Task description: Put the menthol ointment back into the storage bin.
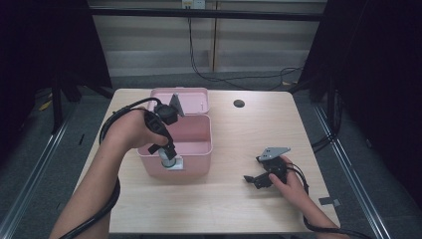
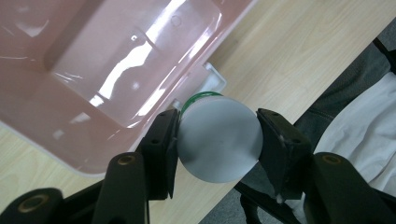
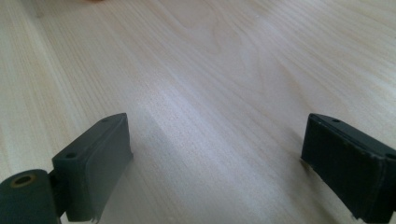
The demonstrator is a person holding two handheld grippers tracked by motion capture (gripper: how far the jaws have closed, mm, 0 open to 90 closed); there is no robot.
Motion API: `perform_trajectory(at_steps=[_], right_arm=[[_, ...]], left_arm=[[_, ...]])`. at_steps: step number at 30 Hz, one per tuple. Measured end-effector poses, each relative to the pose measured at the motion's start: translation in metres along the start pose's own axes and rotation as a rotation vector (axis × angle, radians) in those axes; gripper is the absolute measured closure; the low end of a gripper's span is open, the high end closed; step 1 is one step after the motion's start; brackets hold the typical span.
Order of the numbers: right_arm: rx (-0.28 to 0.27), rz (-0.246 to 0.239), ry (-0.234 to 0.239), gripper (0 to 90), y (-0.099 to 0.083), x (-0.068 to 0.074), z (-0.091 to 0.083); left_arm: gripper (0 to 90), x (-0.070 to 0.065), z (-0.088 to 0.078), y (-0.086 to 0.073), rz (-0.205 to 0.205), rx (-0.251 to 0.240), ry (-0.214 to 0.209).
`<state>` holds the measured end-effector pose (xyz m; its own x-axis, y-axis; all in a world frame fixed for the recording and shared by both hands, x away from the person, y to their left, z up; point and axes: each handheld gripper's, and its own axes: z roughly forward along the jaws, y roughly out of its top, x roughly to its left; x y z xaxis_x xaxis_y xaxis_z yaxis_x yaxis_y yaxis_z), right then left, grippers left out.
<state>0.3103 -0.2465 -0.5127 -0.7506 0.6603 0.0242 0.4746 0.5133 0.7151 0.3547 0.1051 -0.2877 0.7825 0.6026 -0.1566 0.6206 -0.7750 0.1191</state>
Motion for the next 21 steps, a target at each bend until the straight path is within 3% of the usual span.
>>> perform_trajectory(at_steps=[7,21], right_arm=[[0.003,0.004,0.002,7.6,0.000,0.000,0.000],[0.002,0.004,0.002,7.6,0.000,0.000,0.000]], left_arm=[[50.4,0.005,-0.011,0.008,-0.020,-0.021,0.019],[50.4,0.022,-0.003,0.022,-0.083,-0.046,0.030]])
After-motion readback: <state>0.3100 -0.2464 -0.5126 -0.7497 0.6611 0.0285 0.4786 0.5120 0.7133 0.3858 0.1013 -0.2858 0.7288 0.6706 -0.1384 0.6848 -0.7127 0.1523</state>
